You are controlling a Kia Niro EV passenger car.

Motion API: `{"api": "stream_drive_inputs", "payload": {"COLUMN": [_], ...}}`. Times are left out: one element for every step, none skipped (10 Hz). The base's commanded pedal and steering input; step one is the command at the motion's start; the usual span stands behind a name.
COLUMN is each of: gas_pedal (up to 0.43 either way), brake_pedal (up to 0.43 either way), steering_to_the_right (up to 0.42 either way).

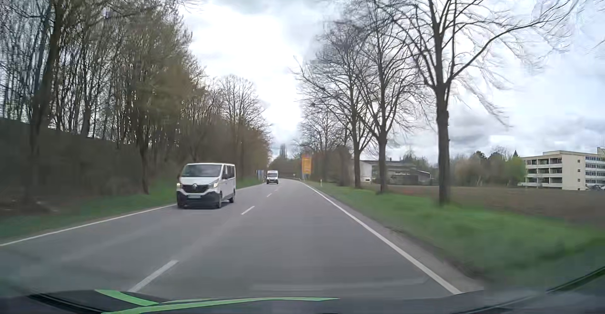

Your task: Follow the waypoints while adhering to traffic rules and regulations

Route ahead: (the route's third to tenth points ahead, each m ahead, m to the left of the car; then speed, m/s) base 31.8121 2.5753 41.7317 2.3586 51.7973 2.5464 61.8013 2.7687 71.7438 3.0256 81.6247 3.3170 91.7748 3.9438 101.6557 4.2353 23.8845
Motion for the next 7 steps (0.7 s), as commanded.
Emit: {"api": "stream_drive_inputs", "payload": {"gas_pedal": [0.209, 0.209, 0.209, 0.209, 0.209, 0.209, 0.209], "brake_pedal": [0.0, 0.0, 0.0, 0.0, 0.0, 0.0, 0.0], "steering_to_the_right": [-0.001, -0.001, -0.001, -0.001, -0.001, -0.001, -0.001]}}
